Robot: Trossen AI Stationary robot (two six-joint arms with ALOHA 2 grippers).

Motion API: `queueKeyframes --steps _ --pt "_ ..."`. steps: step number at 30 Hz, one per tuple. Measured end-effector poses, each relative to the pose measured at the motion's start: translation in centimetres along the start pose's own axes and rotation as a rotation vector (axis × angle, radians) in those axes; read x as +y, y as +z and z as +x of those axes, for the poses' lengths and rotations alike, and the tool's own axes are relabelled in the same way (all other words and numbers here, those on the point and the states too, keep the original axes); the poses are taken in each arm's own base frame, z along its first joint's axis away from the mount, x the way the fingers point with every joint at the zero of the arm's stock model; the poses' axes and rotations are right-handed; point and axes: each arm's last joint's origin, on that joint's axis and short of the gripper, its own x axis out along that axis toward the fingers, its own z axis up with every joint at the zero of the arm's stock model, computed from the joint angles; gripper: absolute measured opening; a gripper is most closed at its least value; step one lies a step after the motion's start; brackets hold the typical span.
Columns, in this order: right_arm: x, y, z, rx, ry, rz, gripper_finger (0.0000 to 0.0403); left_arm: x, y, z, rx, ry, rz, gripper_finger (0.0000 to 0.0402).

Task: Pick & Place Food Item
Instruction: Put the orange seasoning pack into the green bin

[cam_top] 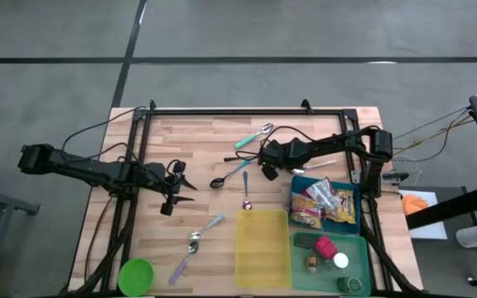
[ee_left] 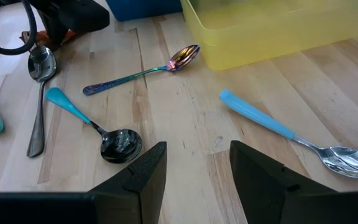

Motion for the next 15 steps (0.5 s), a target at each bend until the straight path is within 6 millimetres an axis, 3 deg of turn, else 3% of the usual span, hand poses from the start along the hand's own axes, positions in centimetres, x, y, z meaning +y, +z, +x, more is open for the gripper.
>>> queueKeyframes --steps 6,15 --pt "-0.3 0.1 -1.3 -0.010 0.032 0.005 0.0010 0.0 0.0 0.0 0.000 0.000 0.000 0.0174" --pt "-2.1 0.8 -5.2 -0.091 0.099 0.046 0.0010 0.0 0.0 0.0 0.000 0.000 0.000 0.0174"
